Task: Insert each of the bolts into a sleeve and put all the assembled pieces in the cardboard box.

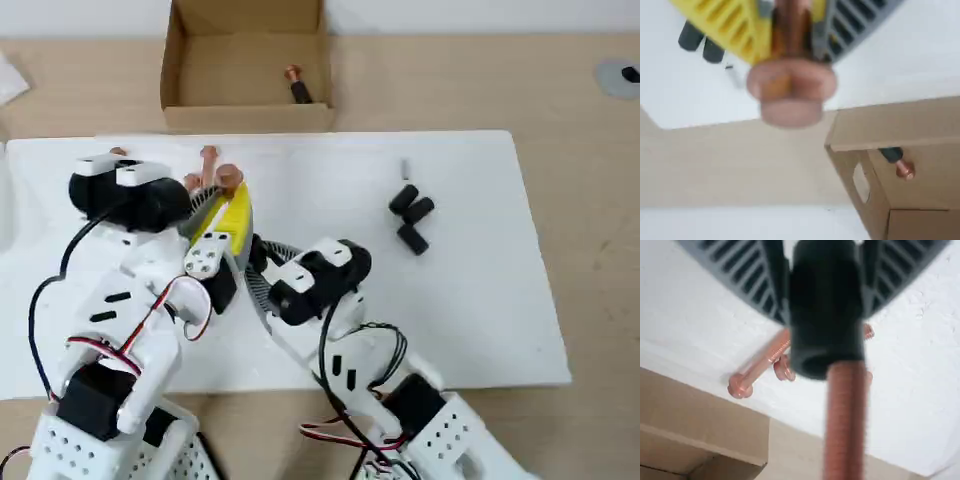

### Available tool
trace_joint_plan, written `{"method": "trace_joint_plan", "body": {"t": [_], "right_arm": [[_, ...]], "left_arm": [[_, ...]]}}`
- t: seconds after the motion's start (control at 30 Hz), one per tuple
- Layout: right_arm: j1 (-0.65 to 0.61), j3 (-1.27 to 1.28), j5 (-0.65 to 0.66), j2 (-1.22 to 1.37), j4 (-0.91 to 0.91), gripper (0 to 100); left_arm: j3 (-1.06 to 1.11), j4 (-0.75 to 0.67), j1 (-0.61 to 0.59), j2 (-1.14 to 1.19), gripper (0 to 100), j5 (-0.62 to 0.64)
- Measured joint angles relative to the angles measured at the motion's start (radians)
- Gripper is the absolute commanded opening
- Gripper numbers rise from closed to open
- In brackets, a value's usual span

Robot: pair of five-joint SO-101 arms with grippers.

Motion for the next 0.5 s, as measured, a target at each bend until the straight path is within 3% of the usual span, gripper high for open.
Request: {"method": "trace_joint_plan", "body": {"t": [0.5], "right_arm": [[-0.002,0.002,0.000,0.000,0.000,0.9]], "left_arm": [[0.048,-0.046,0.003,-0.002,0,0.008]]}}
